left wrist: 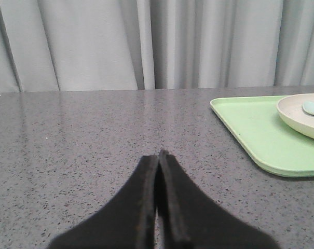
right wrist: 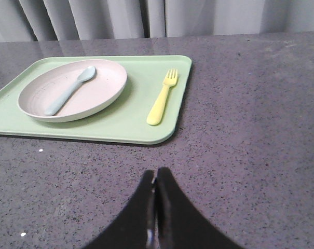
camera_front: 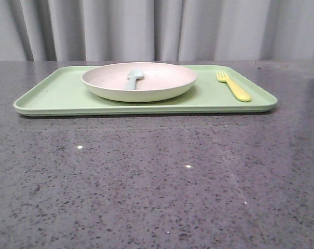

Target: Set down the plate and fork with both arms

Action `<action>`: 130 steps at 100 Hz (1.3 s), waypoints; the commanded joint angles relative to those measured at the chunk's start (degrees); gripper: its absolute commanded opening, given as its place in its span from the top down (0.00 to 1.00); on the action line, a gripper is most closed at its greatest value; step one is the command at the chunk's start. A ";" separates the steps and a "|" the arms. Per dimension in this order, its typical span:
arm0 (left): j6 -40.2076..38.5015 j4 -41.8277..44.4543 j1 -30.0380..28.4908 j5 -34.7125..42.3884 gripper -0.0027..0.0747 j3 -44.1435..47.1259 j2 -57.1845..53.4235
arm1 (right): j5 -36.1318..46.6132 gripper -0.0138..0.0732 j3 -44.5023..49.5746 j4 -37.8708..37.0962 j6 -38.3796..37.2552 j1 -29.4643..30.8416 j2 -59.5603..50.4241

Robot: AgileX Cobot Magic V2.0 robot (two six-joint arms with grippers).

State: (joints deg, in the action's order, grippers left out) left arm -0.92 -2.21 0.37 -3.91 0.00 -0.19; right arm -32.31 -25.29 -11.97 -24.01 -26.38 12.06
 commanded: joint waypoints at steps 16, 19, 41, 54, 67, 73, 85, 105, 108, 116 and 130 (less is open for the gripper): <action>-0.44 -0.14 0.35 5.07 0.99 0.74 -1.81 | 4.48 0.89 -1.44 -1.40 0.16 0.06 0.62; -0.44 -0.14 0.35 5.07 0.99 0.74 -1.81 | 4.48 0.89 -1.44 -1.40 0.16 0.06 0.62; -0.44 -0.14 0.35 5.07 0.99 0.74 -1.81 | 4.48 0.89 -1.44 -1.40 0.16 0.06 0.62; -0.44 -0.14 0.35 5.07 0.99 0.74 -1.81 | 4.53 0.89 -1.44 -2.80 0.16 0.06 0.61; -0.44 -0.14 0.35 5.07 0.99 0.74 -1.81 | 5.76 0.89 0.37 -3.37 0.16 0.25 0.61; -0.44 -0.14 0.35 5.07 0.99 0.74 -1.81 | 7.23 0.89 1.61 -2.84 0.16 0.32 0.61; -0.44 -0.14 0.35 5.07 0.99 0.74 -1.81 | 12.24 0.89 4.83 -0.03 3.06 2.54 0.61; -0.44 -0.14 0.35 5.07 0.99 0.74 -1.81 | 24.63 0.89 12.06 10.11 13.70 10.61 0.61; -0.44 -0.14 0.35 5.07 0.99 0.74 -1.81 | 27.27 0.89 13.37 11.33 14.34 11.96 0.56; -0.44 -0.14 0.35 5.07 0.99 0.74 -1.81 | 33.60 0.89 16.42 11.97 14.74 14.53 -0.02; -0.44 -0.14 0.35 5.07 0.99 0.74 -1.81 | 43.22 0.89 21.71 11.97 14.74 18.67 -3.03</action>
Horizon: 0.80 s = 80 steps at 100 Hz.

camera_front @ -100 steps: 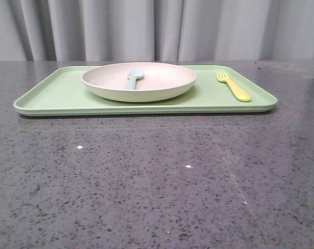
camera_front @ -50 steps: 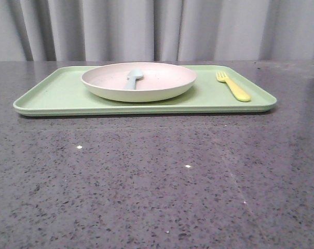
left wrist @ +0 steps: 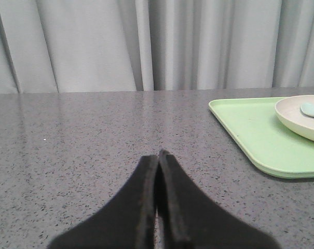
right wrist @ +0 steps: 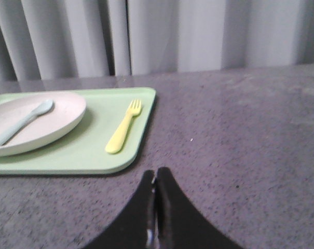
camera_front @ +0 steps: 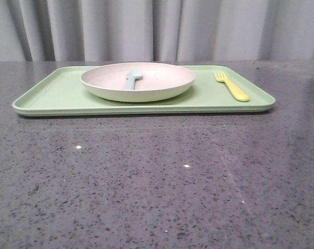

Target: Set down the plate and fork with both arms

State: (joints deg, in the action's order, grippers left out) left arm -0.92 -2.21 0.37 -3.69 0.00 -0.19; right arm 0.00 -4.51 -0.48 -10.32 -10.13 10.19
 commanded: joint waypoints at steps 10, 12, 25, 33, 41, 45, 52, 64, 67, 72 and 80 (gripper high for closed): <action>-0.44 -0.14 0.35 4.85 0.99 0.74 -1.81 | 12.26 0.89 3.42 0.48 1.05 4.73 -3.33; -0.44 -0.14 0.35 4.85 0.99 0.74 -1.81 | 12.20 0.89 3.93 0.48 1.05 5.26 -3.73; -0.44 -0.14 0.35 4.85 0.99 0.74 -1.81 | 11.52 0.89 5.84 -0.60 1.05 6.73 -6.27; -0.44 -0.14 0.35 4.85 0.99 0.74 -1.81 | 7.83 0.89 5.76 -1.18 1.05 7.23 -7.94; -0.44 -0.14 0.35 4.85 0.99 0.74 -1.81 | 5.53 0.89 5.76 -1.18 1.05 7.53 -9.92; -0.44 -0.14 0.35 4.85 0.99 0.74 -1.81 | 4.67 0.89 5.81 -1.18 1.05 7.55 -11.03; -0.44 -0.14 0.35 4.85 0.99 0.74 -1.81 | 3.04 0.89 5.81 -1.18 1.05 7.60 -12.22; -0.44 -0.14 0.35 4.85 0.99 0.74 -1.81 | 1.67 0.89 5.81 -1.18 1.05 7.60 -12.16; -0.44 -0.14 0.35 4.85 0.99 0.74 -1.81 | 1.62 0.89 5.81 -1.18 1.05 7.60 -12.16; -0.44 -0.14 0.35 4.85 0.99 0.74 -1.81 | 1.62 0.89 5.81 -1.18 1.05 7.60 -12.16; -0.44 -0.14 0.35 4.85 0.99 0.74 -1.81 | 1.62 0.89 5.81 -1.18 1.05 7.60 -12.16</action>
